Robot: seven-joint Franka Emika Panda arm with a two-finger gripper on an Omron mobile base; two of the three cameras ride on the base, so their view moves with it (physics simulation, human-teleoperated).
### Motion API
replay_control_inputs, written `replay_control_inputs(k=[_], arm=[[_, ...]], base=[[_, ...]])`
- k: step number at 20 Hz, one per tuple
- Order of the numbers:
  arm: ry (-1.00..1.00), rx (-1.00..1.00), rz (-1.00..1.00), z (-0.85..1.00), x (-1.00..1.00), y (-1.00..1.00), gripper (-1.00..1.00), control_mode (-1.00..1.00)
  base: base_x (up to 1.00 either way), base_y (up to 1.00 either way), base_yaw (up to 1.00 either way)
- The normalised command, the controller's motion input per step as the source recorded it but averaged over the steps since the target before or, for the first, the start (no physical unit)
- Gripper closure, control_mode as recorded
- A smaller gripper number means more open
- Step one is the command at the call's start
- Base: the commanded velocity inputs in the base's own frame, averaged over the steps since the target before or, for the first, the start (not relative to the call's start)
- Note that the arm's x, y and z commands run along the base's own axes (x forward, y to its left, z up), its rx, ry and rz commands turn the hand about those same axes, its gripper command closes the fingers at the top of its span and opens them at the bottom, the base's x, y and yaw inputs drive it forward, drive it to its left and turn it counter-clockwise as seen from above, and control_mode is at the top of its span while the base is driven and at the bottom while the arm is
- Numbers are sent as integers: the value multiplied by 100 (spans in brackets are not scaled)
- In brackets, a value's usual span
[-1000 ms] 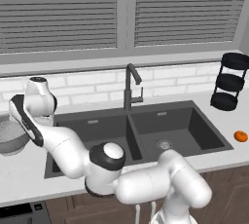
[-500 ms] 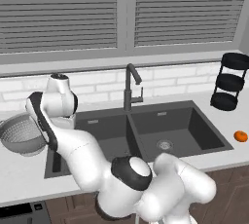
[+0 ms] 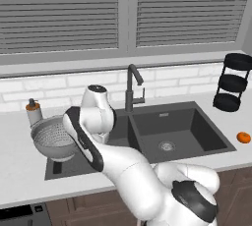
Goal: Put the colander in the sink, put the orange in the colander, and turn on the sink faucet and pour water over the colander.
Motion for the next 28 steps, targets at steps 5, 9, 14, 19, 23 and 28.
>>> replay_control_inputs(k=[5,9,14,19,23,28], arm=[[1,0,-68,0,-23,-55,100,-100],[5,0,-70,0,-3,-45,100,-100],[17,0,-56,0,-18,-50,100,-100],[7,0,-34,0,-2,-29,100,-100],[0,0,-12,0,13,-12,100,-100],[7,0,-6,-2,31,-1,100,-100]], base=[[0,0,0],[0,0,0],[0,0,0],[0,0,0],[0,0,0],[0,0,0]])
